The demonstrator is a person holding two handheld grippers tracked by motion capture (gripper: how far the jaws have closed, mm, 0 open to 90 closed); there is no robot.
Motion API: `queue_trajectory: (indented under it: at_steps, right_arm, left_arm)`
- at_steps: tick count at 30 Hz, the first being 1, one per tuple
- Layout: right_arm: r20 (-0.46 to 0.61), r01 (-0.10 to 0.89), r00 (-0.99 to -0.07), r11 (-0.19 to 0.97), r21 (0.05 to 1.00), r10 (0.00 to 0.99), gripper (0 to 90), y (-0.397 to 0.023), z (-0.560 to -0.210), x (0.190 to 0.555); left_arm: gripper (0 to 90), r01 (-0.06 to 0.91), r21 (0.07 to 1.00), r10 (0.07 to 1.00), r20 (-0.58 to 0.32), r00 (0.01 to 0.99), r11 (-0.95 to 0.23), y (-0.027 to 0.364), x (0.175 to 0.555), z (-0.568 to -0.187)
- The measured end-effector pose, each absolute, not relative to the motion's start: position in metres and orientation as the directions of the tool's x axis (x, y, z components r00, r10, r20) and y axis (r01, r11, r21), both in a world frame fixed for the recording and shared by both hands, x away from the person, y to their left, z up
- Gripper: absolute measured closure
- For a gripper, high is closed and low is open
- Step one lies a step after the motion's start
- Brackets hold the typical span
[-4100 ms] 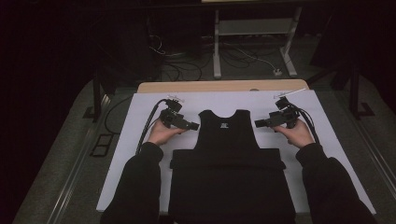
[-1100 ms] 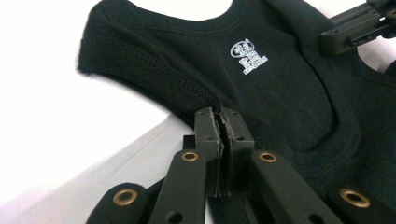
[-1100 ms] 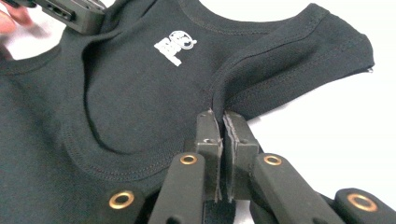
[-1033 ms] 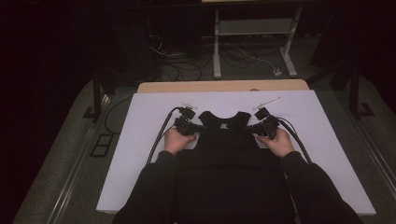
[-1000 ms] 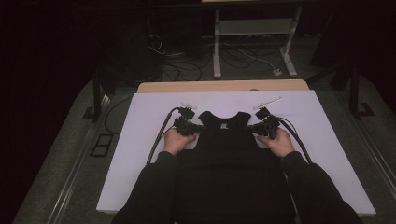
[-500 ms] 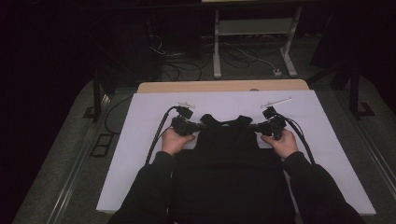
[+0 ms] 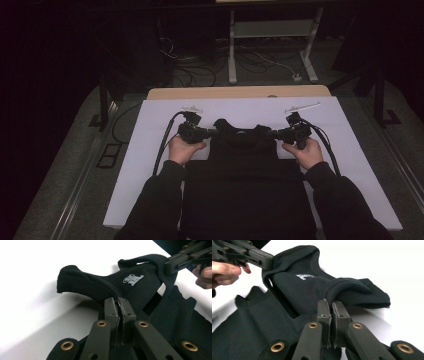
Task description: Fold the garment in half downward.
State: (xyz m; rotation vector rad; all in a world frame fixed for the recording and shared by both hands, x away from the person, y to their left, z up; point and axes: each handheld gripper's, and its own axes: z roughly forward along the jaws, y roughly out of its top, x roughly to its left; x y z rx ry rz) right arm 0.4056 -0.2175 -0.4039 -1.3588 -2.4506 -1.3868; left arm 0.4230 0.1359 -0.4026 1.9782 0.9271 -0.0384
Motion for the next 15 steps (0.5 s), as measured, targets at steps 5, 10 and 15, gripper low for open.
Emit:
queue_trajectory:
  at_steps: [5, 10, 15]
  right_arm:
    - [0.401, 0.675, -0.633, 0.218, 0.705, 0.662, 84.4, -0.22, -0.395, 0.398]
    - [0.403, 0.666, -0.639, 0.209, 0.716, 0.655, 84.3, -0.222, -0.39, 0.392]
    - [0.393, 0.664, -0.638, 0.215, 0.716, 0.662, 84.3, -0.224, -0.389, 0.387]
  left_arm:
    - [85.7, 0.615, 0.732, 0.575, -0.378, 0.726, -0.295, 0.139, 0.419, -0.398]
    - [85.6, 0.602, 0.746, 0.569, -0.373, 0.733, -0.286, 0.139, 0.413, -0.391]
    - [85.6, 0.602, 0.751, 0.57, -0.379, 0.729, -0.27, 0.141, 0.406, -0.39]
